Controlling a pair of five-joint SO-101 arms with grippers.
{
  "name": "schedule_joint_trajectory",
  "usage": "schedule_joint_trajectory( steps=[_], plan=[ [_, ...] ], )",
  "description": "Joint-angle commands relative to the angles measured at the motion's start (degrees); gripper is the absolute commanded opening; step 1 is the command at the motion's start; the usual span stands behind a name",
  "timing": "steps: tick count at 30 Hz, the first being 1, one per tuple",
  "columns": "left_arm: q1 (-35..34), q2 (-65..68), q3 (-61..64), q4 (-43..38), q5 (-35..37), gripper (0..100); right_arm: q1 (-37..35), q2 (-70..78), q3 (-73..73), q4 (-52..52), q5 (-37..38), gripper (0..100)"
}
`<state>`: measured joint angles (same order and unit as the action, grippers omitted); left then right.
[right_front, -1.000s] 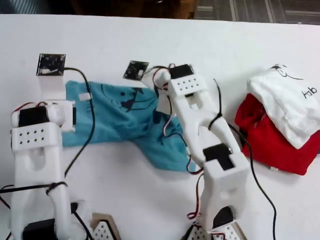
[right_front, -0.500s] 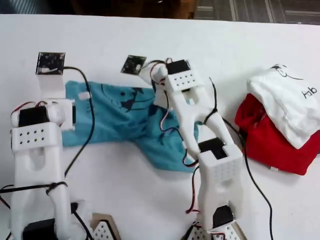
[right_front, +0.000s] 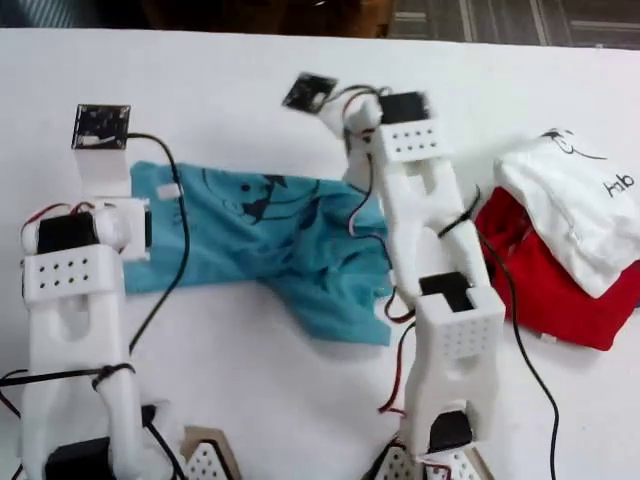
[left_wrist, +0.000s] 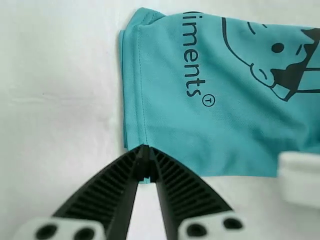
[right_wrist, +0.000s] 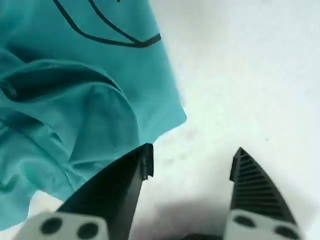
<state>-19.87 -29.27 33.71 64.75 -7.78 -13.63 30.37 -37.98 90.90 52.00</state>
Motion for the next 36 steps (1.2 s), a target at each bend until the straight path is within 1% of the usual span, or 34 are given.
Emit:
schedule_joint_trajectory(
  steps=[1,3,5,6,7,8,9,13,18,21,25,30,36],
  plan=[
    [-0.1,-0.8,-0.2,-0.5,-0.2,3,0.8,-0.9,-6.0,6.5,-0.4,21.6],
    [-0.1,-0.8,-0.2,-0.4,-0.2,3,0.7,-0.9,-7.1,9.9,-0.4,15.2],
    [-0.1,-0.8,-0.2,-0.4,-0.2,3,0.6,-0.9,-6.9,10.4,-0.5,3.9],
    [-0.1,-0.8,-0.2,-0.4,-0.2,3,0.6,-0.9,-6.4,10.4,-0.6,0.2],
    [-0.1,-0.8,-0.2,-0.4,-0.2,3,0.7,-0.9,-5.8,10.4,-0.6,3.2],
    [-0.1,-0.8,-0.2,-0.4,-0.2,3,0.7,-0.9,-5.1,10.5,-0.6,3.4],
    [-0.1,-0.8,-0.2,-0.4,-0.2,3,0.7,-1.0,-4.1,10.5,-0.6,1.5],
    [-0.1,-0.8,-0.2,-0.3,-0.2,3,0.3,-6.1,3.1,10.5,-1.6,1.8],
    [-0.1,-0.8,-0.2,-0.4,-0.2,3,-4.0,-14.5,16.5,9.2,-2.6,1.9],
    [-0.1,-0.8,-0.2,-0.6,-0.2,3,-4.6,-16.3,23.8,2.5,-2.7,1.9],
    [-0.1,-0.8,-0.2,-0.6,-0.2,3,-4.4,-14.7,28.8,-5.8,-2.7,1.9],
    [-0.1,-0.8,-0.2,-0.6,-0.2,3,-1.9,-10.6,29.5,-14.6,-2.6,1.9],
    [-0.1,-0.8,-0.2,-0.6,-0.2,3,0.6,-7.2,29.5,-21.8,-2.6,1.9]
  ],
)
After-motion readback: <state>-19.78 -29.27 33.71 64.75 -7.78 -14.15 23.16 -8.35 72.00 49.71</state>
